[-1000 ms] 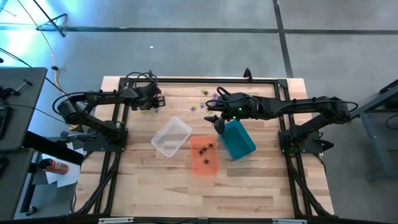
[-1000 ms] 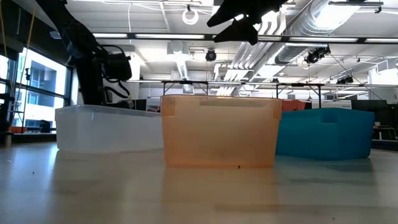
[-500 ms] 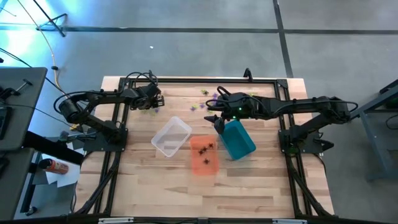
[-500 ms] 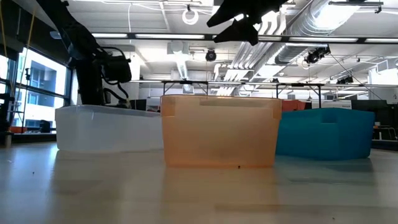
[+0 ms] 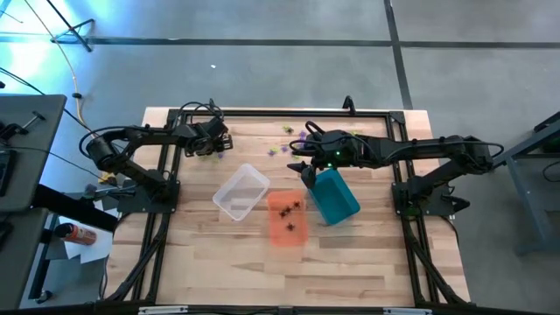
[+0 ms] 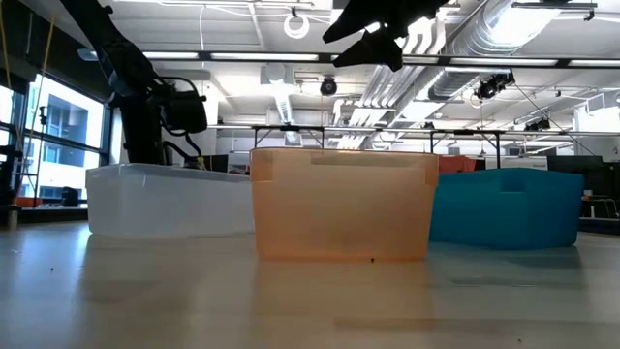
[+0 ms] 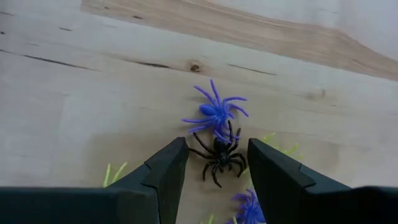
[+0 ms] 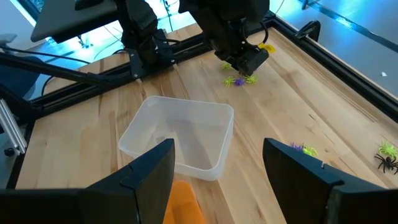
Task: Sort Halloween decoration
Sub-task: Put the black spider toy into the orange bin
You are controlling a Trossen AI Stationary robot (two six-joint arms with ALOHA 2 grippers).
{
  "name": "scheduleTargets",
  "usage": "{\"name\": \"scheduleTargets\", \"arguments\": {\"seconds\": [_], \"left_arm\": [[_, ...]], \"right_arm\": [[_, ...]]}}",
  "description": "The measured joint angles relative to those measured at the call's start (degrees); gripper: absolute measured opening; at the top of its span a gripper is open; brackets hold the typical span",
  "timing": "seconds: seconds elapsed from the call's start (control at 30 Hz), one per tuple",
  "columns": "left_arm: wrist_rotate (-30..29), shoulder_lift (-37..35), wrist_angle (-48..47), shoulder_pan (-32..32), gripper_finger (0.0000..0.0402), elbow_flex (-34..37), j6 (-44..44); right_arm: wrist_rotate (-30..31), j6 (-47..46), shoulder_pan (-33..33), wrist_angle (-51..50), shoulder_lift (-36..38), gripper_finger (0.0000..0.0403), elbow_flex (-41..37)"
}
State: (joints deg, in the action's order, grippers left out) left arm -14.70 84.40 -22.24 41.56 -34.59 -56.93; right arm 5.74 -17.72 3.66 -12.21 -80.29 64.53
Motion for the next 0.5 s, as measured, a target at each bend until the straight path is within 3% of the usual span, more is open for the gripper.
{"name": "scheduleTargets", "arguments": {"seconds": [0.17, 0.37, 0.5], "left_arm": [[0.0, 0.0, -1.0, 0.0, 0.0123, 0.0, 3.7], [0.2, -1.2, -2.5, 0.1, 0.0015, 0.2, 9.1], [0.9, -5.5, -5.4, 0.0, 0.0012, 0.3, 11.1]], "right_arm": [[0.0, 0.2, 0.0, 0.0, 0.0, 0.0240, 0.0], [0.0, 0.2, 0.0, 0.0, 0.0, 0.0240, 0.0], [0.1, 0.2, 0.0, -0.1, 0.0, 0.0240, 0.0]]}}
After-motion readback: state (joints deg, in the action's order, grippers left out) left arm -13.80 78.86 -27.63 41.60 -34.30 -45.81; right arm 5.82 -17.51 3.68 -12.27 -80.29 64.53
